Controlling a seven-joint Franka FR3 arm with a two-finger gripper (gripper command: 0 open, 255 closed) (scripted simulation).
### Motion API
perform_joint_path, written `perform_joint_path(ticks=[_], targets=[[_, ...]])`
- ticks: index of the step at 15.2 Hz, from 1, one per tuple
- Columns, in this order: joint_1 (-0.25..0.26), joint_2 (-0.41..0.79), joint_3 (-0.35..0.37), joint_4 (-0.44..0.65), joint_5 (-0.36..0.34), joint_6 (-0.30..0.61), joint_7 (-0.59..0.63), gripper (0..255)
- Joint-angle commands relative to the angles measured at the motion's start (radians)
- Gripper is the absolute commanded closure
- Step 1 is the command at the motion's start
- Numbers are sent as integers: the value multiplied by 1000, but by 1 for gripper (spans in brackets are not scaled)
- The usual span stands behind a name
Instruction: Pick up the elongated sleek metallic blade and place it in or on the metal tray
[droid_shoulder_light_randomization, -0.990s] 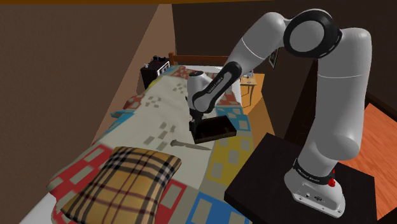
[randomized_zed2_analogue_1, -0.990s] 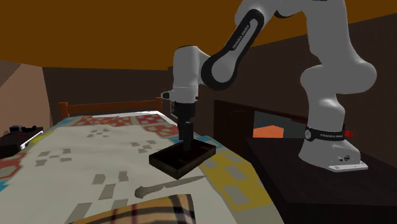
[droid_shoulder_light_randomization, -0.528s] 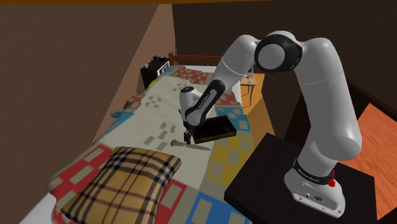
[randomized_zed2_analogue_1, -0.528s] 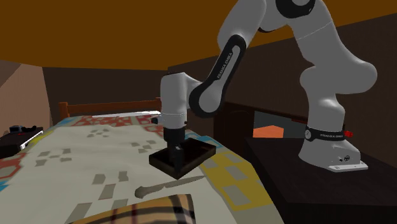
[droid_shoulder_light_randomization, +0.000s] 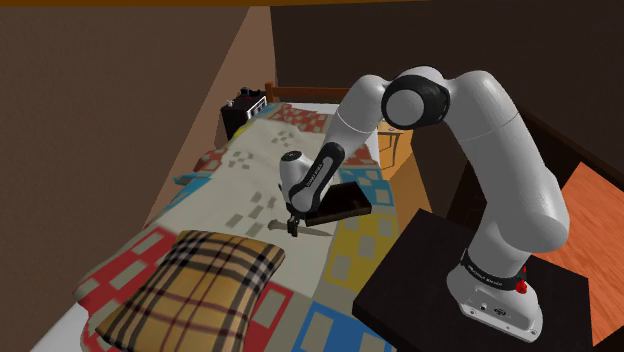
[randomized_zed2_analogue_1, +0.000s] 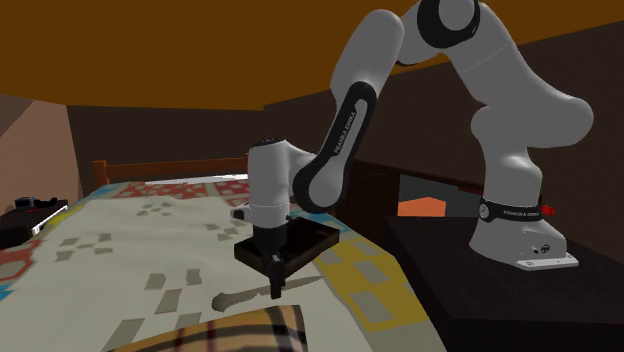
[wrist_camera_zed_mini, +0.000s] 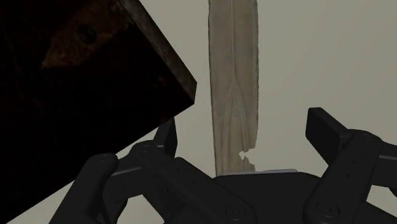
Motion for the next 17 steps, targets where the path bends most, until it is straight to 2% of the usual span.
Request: perform_joint_path(ticks=[1,8,9,17], targets=[[-2,22,-3,8,-1,12,-1,0],[-2,22,-2,8,-2,12,0,0],[-2,22,-2,9,-1,11,-1,255],[-8,28,-2,17,-1,10,-8,255]])
